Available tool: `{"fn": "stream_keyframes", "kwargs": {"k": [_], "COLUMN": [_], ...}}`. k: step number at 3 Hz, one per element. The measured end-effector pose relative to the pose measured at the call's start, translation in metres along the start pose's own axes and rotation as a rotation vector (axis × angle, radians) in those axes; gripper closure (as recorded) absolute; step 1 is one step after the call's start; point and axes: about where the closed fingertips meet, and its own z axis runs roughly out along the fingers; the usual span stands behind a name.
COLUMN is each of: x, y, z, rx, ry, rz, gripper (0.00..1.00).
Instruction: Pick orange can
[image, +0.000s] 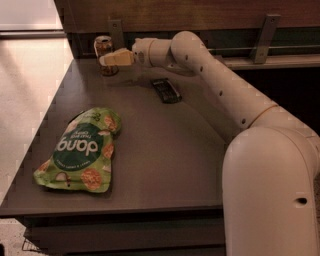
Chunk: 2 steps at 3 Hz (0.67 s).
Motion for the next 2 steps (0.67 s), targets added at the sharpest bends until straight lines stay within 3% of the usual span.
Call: {"fn": "stream_keyframes", "kwargs": {"k": [2], "x": [0.005], "y": [0.012], "z": [0.039], "rx": [-0.055], "ry": [-0.005], "rz": [-0.004], "gripper": [0.0]}}
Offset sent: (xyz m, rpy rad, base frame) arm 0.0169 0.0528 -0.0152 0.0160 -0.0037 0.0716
